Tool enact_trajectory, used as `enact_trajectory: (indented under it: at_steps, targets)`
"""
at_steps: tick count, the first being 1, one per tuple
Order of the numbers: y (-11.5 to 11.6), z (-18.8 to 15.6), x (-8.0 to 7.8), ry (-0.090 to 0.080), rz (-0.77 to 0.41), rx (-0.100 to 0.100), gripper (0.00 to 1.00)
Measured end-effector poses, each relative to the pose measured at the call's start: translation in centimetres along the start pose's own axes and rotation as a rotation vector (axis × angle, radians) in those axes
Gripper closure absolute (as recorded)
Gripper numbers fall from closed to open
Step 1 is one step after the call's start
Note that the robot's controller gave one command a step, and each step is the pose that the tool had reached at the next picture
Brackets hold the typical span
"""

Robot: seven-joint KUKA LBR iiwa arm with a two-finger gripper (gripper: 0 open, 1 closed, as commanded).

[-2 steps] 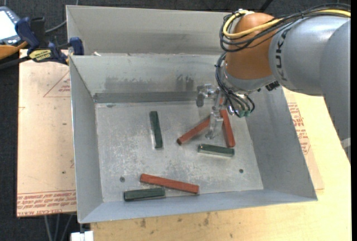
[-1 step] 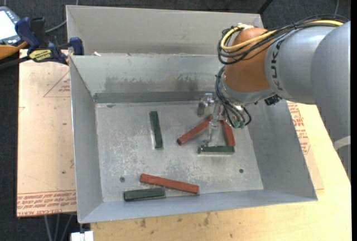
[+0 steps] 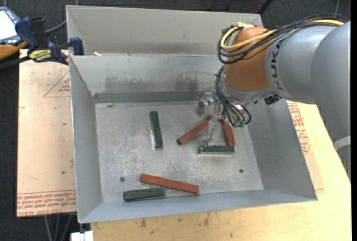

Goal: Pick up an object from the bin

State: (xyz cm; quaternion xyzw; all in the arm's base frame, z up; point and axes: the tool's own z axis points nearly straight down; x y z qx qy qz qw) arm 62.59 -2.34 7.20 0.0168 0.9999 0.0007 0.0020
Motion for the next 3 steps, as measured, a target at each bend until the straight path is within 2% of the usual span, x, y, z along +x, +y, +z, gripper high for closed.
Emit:
enact_trajectory:
  at_steps: [1,2,3]
  targets:
    - [0.0,0.0,0.0,0.0,-0.001,0.001,1.0]
    - [0.1,-2.8,-0.1,-0.002,-0.002,0.001,1.0]
    - [0.1,-7.5,-0.3,-0.005,-0.003,0.001,1.0]
